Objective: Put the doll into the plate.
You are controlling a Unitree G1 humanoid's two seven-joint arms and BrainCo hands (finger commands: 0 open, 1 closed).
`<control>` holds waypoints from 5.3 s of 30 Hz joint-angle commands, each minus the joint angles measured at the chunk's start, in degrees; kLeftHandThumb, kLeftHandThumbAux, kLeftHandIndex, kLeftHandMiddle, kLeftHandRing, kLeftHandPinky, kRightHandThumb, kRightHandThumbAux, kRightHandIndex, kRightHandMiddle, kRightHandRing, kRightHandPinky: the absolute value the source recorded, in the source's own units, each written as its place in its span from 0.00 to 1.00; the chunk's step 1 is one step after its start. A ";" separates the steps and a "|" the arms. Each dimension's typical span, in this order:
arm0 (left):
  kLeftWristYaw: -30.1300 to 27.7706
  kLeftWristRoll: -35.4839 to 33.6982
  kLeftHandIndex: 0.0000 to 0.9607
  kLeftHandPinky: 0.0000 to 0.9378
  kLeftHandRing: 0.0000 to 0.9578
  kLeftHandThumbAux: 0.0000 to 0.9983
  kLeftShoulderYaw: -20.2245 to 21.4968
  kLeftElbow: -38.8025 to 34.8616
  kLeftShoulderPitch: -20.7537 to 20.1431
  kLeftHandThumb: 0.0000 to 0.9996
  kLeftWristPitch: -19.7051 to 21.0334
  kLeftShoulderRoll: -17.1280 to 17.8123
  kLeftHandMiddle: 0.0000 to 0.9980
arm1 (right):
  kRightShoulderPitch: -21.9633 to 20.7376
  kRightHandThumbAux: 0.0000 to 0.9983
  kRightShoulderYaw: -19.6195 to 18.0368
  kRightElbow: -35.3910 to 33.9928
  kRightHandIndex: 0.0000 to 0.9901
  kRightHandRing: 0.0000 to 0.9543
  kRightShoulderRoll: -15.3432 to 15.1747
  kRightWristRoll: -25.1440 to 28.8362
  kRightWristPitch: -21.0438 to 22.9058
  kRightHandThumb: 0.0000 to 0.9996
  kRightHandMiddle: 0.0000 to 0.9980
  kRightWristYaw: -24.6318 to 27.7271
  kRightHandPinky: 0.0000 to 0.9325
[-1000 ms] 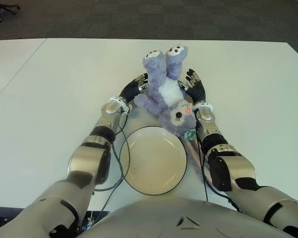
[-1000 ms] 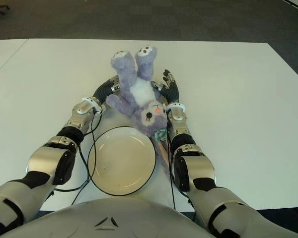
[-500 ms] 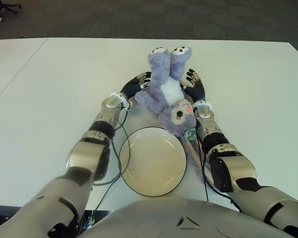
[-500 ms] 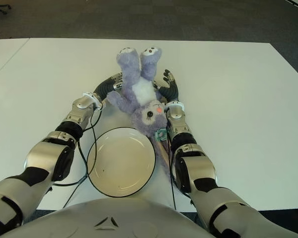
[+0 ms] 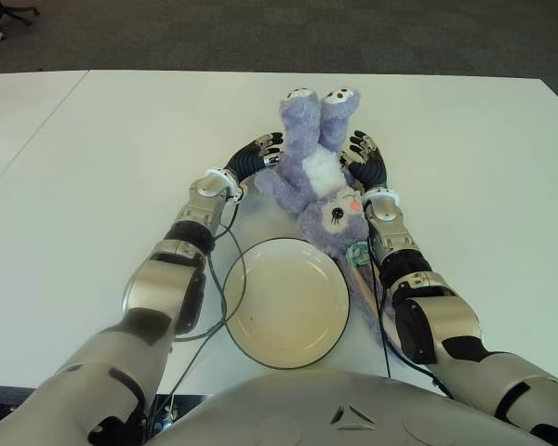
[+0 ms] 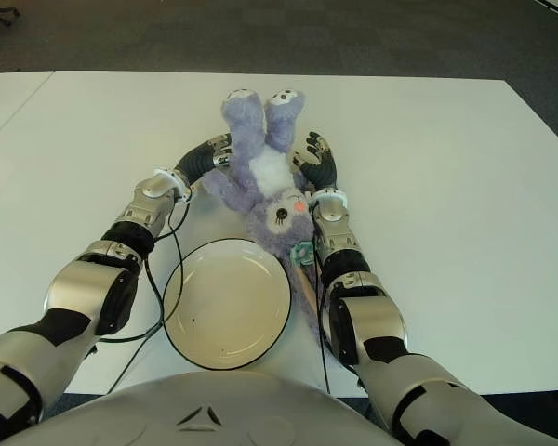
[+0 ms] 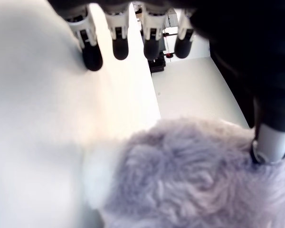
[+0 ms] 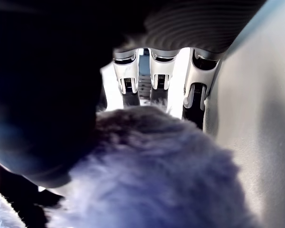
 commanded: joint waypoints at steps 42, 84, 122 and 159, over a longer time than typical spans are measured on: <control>-16.93 2.53 0.00 0.03 0.00 0.63 -7.04 -41.55 15.89 0.02 14.27 16.47 0.00 | 13.16 0.74 3.14 -31.66 0.40 0.35 -25.28 -2.34 20.31 0.68 0.31 25.62 0.35; -13.59 5.20 0.00 0.01 0.00 0.68 -4.60 -31.00 17.64 0.10 -8.05 24.03 0.00 | 25.81 0.75 -1.80 -53.66 0.08 0.12 -37.33 -0.62 23.81 0.22 0.13 39.07 0.10; -26.94 -10.31 0.00 0.00 0.00 0.50 -6.03 -74.84 33.19 0.21 5.75 26.92 0.00 | 43.29 0.50 -0.91 -79.68 0.00 0.00 -52.37 -1.99 35.19 0.08 0.00 56.49 0.00; -20.75 -0.95 0.00 0.00 0.00 0.39 -11.61 -56.91 26.30 0.10 -0.35 17.83 0.00 | 44.98 0.61 0.27 -79.47 0.00 0.00 -52.48 -6.01 29.26 0.15 0.00 55.40 0.10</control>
